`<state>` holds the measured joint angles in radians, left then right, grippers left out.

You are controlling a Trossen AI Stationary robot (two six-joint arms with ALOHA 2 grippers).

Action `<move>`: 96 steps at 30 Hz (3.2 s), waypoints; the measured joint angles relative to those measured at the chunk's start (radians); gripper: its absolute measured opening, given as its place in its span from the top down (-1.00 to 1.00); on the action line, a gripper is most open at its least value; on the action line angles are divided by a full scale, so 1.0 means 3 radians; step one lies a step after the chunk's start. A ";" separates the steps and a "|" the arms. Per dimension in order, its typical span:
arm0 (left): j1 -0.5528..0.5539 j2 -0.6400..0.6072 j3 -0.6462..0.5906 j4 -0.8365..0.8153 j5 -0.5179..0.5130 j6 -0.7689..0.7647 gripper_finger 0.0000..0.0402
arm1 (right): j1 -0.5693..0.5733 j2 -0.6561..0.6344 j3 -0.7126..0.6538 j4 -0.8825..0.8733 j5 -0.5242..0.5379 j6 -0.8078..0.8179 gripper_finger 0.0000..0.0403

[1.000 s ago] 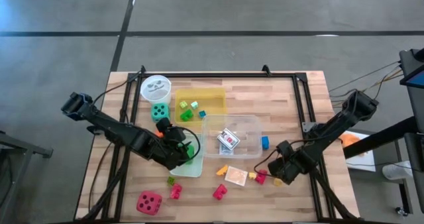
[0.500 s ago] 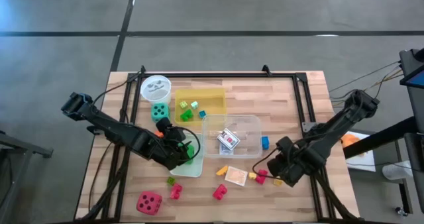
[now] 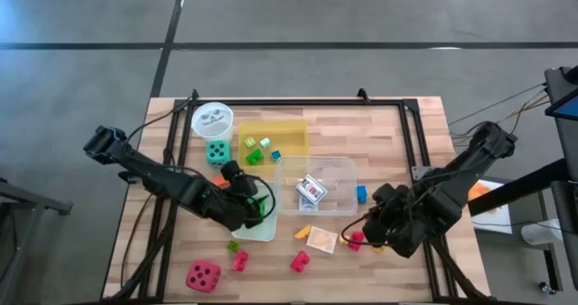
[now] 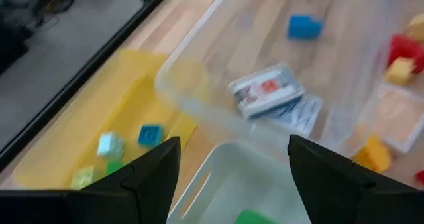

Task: Pick & Place Toys
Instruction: Put the orange game piece into the yellow bin

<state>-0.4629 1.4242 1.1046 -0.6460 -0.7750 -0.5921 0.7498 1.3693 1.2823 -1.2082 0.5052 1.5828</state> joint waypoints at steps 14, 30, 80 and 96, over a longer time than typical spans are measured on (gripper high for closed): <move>-0.0024 0.0047 -0.0209 0.1733 -0.0143 0.1343 -0.34 | -0.0026 0.0038 0.0448 0.0329 0.1284 -0.0861 0.56; 0.0103 0.0047 -0.0571 0.4274 -0.0187 0.3183 -0.34 | -0.0826 0.0025 0.0608 0.1943 0.2280 -0.2387 0.56; 0.0654 0.0189 -0.0053 0.3291 0.0151 0.1608 -0.23 | -0.1233 0.0407 0.0590 0.3132 0.1192 -0.4077 0.56; 0.0741 0.0192 -0.0051 0.3276 0.0674 0.1612 0.97 | -0.1231 0.0403 0.0587 0.3232 0.1119 -0.4146 0.56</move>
<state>-0.2405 1.4818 1.0892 0.3366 -0.5728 -0.1084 0.3804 1.4902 1.4584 -0.2386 0.8409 0.3389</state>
